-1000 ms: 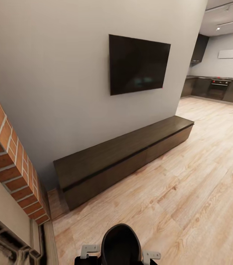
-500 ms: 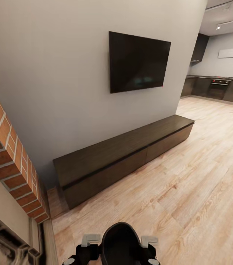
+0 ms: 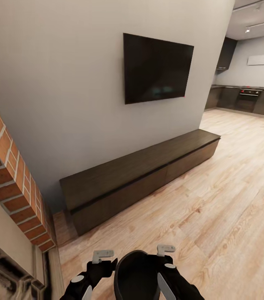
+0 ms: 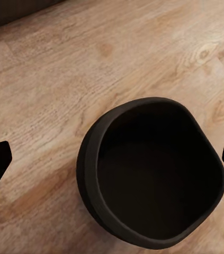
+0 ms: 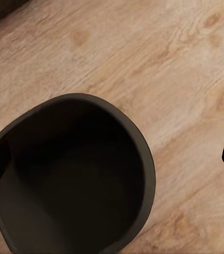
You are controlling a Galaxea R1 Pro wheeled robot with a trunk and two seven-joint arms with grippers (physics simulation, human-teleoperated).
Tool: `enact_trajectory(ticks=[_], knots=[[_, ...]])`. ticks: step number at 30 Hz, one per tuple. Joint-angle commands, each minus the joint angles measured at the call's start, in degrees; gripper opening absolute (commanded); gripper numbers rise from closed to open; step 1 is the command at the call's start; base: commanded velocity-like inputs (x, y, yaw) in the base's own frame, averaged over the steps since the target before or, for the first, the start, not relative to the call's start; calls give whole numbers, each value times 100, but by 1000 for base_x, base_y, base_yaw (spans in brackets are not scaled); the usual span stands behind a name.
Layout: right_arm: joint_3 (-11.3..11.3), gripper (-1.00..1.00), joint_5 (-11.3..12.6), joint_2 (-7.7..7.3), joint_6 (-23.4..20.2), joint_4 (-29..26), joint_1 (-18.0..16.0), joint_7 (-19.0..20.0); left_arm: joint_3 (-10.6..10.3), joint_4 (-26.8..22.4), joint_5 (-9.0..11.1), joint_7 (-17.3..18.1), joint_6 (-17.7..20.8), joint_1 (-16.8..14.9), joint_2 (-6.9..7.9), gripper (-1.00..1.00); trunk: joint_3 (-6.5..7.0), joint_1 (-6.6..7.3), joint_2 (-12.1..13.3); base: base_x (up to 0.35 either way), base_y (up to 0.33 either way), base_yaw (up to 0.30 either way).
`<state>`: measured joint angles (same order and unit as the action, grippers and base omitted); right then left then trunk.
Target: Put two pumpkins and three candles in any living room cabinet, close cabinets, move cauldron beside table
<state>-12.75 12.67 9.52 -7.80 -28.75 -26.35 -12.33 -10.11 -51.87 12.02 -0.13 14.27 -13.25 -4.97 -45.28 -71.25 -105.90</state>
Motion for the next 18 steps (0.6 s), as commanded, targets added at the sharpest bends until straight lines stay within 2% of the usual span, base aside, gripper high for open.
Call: enact_trajectory(ticks=[1, 9, 18], knots=[[-46, 100, 60, -10, -37, -7, -6, -55, 17, -6, 48, -4, 31, -2, -1, 100, -24, -22, -44, 0, 0, 0], [-38, 100, 79, -21, 17, 49, -10, -53, 98, 466, 40, -30, -25, -2, -17, 100, -167, -198, -365, 0, 0, 0], [-13, 100, 93, -29, 439, 77, -10, -52, 114, 637, 42, -39, -73, -2, -46, 100, -329, -395, -726, 0, 0, 0]])
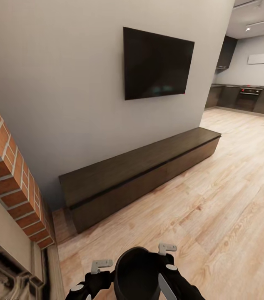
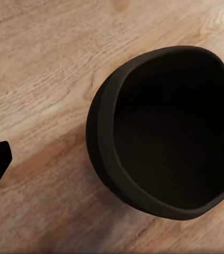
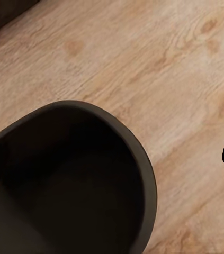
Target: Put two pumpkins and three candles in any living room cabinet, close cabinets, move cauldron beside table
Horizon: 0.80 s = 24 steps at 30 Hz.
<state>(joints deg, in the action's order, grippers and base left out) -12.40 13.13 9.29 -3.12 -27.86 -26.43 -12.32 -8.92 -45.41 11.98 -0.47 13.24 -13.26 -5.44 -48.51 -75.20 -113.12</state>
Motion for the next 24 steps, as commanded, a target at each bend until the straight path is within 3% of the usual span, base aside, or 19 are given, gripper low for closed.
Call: enact_trajectory(ticks=[1, 8, 17, 24], knots=[[-53, 100, 45, -6, 2, -11, -3, -55, -6, -3, 47, -3, 30, -1, 0, 100, -24, -22, -44, 0, 0, 0], [-61, 100, 37, -5, 322, 67, -3, -70, -43, 24, 61, 2, 22, -1, -25, 100, -149, -176, -325, 0, 0, 0], [-82, 100, 25, 2, 786, 1339, -3, -69, -48, 145, 41, 3, -40, -1, -30, 100, -311, -373, -686, 0, 0, 0], [-79, 100, 31, 2, 853, 1543, -2, -69, -48, 147, 41, 3, -115, -1, -28, 100, -436, -527, -966, 0, 0, 0]])
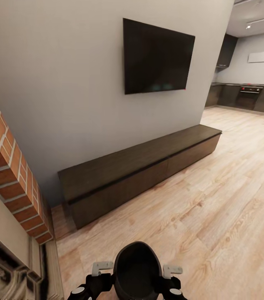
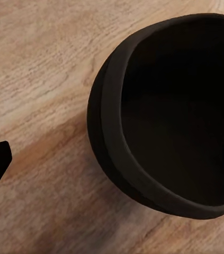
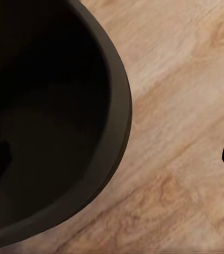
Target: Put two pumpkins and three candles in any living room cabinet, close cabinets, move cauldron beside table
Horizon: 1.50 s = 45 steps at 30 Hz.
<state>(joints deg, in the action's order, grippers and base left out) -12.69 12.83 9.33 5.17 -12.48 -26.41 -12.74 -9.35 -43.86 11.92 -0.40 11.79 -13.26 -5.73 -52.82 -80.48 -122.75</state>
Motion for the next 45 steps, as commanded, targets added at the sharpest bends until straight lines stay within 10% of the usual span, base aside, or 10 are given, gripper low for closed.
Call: enact_trajectory(ticks=[1, 12, 45], knots=[[-50, 100, 59, -1, 25, 7, -4, -27, -5, -9, 47, -4, 29, -1, 1, 100, -23, -22, -44, 0, 0, 0], [-49, 100, 53, -1, 42, 9, -5, -20, -5, -9, 47, -4, 25, 0, 2, 100, -221, -263, -485, 0, 0, 0], [-67, 100, 36, -1, 186, 8, -5, -18, -5, -9, 47, 0, 25, 7, 2, 100, -221, -263, -485, 72, -25, 0]])
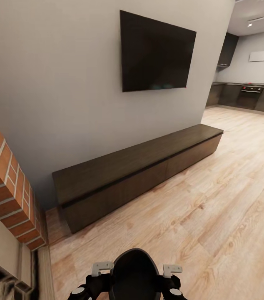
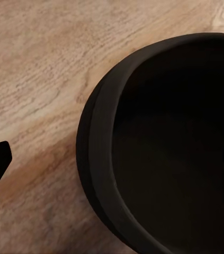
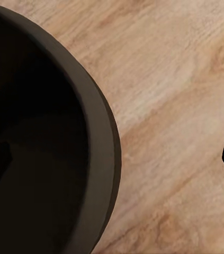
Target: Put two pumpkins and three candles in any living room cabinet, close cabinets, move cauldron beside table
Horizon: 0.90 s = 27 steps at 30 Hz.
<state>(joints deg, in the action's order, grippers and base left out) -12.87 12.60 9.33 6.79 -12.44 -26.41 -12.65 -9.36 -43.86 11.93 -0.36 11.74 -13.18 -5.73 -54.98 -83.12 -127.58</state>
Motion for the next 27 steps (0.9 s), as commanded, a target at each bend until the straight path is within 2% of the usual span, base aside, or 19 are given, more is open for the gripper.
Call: enact_trajectory(ticks=[1, 6, 10, 15, 21, 24, 27], knots=[[-49, 100, 56, -1, 24, 5, -4, -27, -5, -8, 47, -2, 30, -1, 1, 100, -5, 1, -2, 3, -1, 0], [-54, 100, 42, -1, 24, 5, -4, -27, -5, -8, 47, 0, 30, -1, 1, 100, -5, 1, -2, 1, 0, 0], [-57, 100, 34, 0, 24, 5, -4, -27, -5, -8, 47, 0, 30, -1, 1, 100, -77, -87, -162, 0, 0, 0], [-58, 100, 26, -1, 24, 5, -4, -27, -5, -8, 47, 0, 30, -1, 1, 100, -77, -87, -162, 0, 0, 0], [-58, 100, 24, -1, 24, 5, -4, -27, -5, -8, 47, 0, 30, -1, -6, 100, -184, -219, -403, 0, 0, 0], [-58, 100, 24, 0, 24, 5, -4, -27, -5, -8, 47, 0, 30, -1, -7, 100, -184, -219, -403, 0, 0, 0], [-58, 100, 24, 0, 24, 5, -4, -27, -11, -8, 47, 1, 30, -1, -7, 100, -238, -284, -523, 0, 0, 0]])
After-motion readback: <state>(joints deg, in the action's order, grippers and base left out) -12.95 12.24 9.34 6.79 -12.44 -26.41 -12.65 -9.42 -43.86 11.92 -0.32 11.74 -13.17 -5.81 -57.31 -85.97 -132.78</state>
